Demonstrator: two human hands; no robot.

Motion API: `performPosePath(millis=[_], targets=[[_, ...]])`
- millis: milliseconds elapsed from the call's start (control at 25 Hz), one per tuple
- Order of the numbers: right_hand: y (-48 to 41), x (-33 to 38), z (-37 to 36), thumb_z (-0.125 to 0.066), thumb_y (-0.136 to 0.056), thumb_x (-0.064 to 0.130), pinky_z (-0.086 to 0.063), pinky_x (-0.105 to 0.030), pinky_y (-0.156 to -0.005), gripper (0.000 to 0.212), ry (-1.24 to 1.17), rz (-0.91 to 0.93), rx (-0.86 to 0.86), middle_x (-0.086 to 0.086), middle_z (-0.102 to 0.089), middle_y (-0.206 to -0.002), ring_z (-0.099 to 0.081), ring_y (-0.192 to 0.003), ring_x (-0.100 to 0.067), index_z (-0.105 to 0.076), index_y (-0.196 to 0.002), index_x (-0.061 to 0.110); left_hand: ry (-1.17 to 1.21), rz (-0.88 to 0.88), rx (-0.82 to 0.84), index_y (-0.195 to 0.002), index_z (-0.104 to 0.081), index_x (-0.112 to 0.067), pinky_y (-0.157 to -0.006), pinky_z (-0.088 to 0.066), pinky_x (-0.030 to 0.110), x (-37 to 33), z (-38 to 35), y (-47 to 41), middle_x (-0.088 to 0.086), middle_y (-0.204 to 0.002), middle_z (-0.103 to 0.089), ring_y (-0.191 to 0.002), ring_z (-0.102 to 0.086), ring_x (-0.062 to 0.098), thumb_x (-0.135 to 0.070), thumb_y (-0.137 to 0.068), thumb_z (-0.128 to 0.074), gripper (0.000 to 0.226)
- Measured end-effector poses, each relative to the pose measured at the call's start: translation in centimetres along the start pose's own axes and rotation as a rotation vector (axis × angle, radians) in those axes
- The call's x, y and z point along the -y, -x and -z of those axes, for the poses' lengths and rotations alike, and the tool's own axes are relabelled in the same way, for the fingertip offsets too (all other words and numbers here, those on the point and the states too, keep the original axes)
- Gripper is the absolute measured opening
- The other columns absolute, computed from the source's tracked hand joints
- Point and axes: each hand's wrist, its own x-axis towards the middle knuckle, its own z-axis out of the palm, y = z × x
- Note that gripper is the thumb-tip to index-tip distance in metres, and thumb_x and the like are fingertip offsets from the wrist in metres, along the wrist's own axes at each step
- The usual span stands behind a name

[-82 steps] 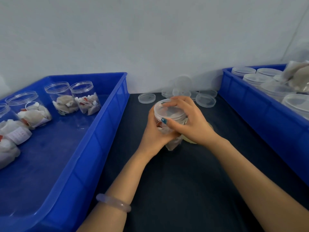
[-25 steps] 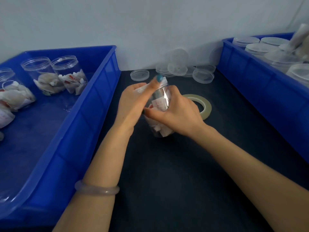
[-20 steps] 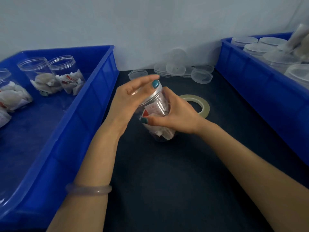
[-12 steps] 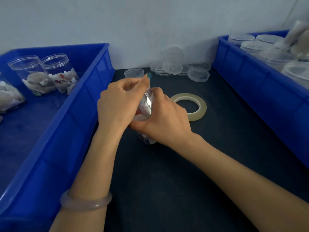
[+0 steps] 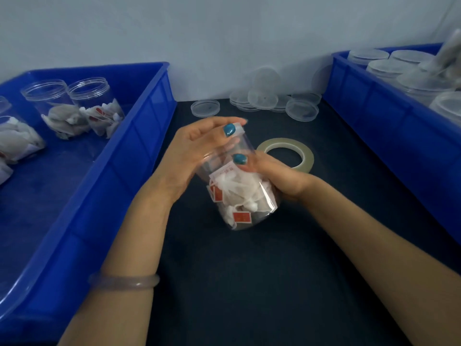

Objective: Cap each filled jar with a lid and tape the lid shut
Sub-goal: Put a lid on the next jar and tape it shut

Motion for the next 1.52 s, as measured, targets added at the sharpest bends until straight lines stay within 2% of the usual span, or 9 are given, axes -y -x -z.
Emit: performPosePath(millis=[160, 360, 480, 720, 920, 1040, 1200, 1320, 1520], targets=[[0.0, -1.3, 0.4, -0.087, -0.04, 0.068, -0.044, -0.048, -0.1, 0.112, -0.148, -0.05, 0.077, -0.021, -0.06, -0.113, -0.057, -0.106, -0.035, -0.054, -0.123, 0.0, 0.046, -0.03, -0.013, -0.107, -0.075, -0.027, -0.08, -0.056, 0.026, 0.9, -0.7, -0.1, 0.0, -0.112, -0.073, -0.104, -0.07, 0.018, -0.043, -0.077, -0.067, 0.034], [0.3, 1.0, 0.7, -0.061, -0.074, 0.076, -0.056, -0.026, -0.085, 0.068, 0.207, 0.05, -0.025, 0.004, -0.073, -0.108, -0.069, -0.101, -0.014, -0.06, -0.117, 0.023, 0.03, -0.167, -0.095, -0.11, -0.072, -0.025, -0.085, -0.055, 0.026, 0.2, 0.2, 0.1, -0.003, -0.113, -0.073, -0.107, -0.068, 0.016, -0.037, -0.083, -0.066, 0.03], [1.1, 2.2, 2.5, -0.04, -0.089, 0.068, -0.053, -0.038, -0.086, 0.056, 0.658, 0.103, -0.345, 0.009, -0.069, -0.103, -0.065, -0.099, -0.013, -0.061, -0.115, 0.023, -0.201, -0.255, -0.248, -0.111, -0.071, -0.029, -0.091, -0.051, 0.018, -0.2, 0.6, 0.2, -0.013, -0.113, -0.072, -0.112, -0.065, 0.005, -0.039, -0.082, -0.072, 0.031], [3.6, -0.3, 5.7, -0.065, -0.081, 0.062, -0.038, -0.034, -0.089, 0.05, 1.394, -0.423, -0.192, 0.009, -0.045, -0.116, -0.036, -0.115, -0.016, -0.05, -0.116, 0.03, -0.69, -0.466, -0.294, -0.107, -0.075, -0.019, -0.1, -0.045, 0.027, 1.0, -2.6, -0.7, -0.008, -0.114, -0.069, -0.111, -0.06, 0.01, -0.052, -0.079, -0.071, 0.043], [4.0, -0.2, 6.4, -0.047, -0.099, 0.039, -0.035, -0.033, -0.092, 0.012, 1.352, -0.204, -0.319, 0.012, -0.054, -0.097, -0.049, -0.098, -0.009, -0.051, -0.105, 0.03, -0.983, -0.616, -0.402, -0.12, -0.07, -0.011, -0.103, -0.041, 0.035, 2.0, -3.3, -1.6, 0.009, -0.124, -0.063, -0.118, -0.054, 0.028, -0.044, -0.095, -0.054, 0.044], [4.7, -0.2, 6.7, -0.04, -0.099, 0.045, -0.047, -0.042, -0.08, 0.023, 0.937, -0.068, -0.469, 0.009, -0.06, -0.086, -0.054, -0.081, -0.013, -0.052, -0.105, 0.026, -1.121, -0.653, -0.495, -0.128, -0.064, -0.013, -0.107, -0.036, 0.037, 2.2, -3.8, -1.0, 0.008, -0.13, -0.061, -0.123, -0.05, 0.026, -0.037, -0.099, -0.053, 0.039], [5.1, 1.2, 5.8, -0.046, -0.089, 0.032, -0.035, -0.03, -0.063, 0.026, 0.441, 0.25, -0.563, 0.001, -0.051, -0.067, -0.045, -0.063, -0.01, -0.064, -0.091, 0.013, -1.158, -0.724, -0.543, -0.127, -0.064, -0.012, -0.112, -0.031, 0.036, 1.7, -5.3, -0.2, 0.004, -0.126, -0.064, -0.122, -0.05, 0.021, -0.025, -0.094, -0.061, 0.036], [5.3, 1.9, 4.9, -0.042, -0.085, 0.019, -0.033, -0.034, -0.062, 0.025, 0.456, 0.419, -0.581, -0.013, -0.05, -0.074, -0.044, -0.066, -0.023, -0.064, -0.093, 0.01, -1.195, -0.682, -0.529, -0.131, -0.063, -0.012, -0.114, -0.033, 0.042, 1.2, -6.2, 0.0, 0.002, -0.128, -0.064, -0.125, -0.054, 0.022, -0.028, -0.097, -0.061, 0.038], [5.0, 1.6, 3.3, -0.04, -0.092, 0.028, -0.038, -0.037, -0.066, 0.029, 0.798, 0.602, -0.663, 0.002, -0.05, -0.084, -0.046, -0.074, -0.019, -0.057, -0.103, 0.008, -0.995, -0.656, -0.562, -0.134, -0.06, -0.007, -0.109, -0.039, 0.043, 0.6, -7.4, 0.2, 0.006, -0.131, -0.062, -0.124, -0.055, 0.025, -0.028, -0.103, -0.047, 0.04]])
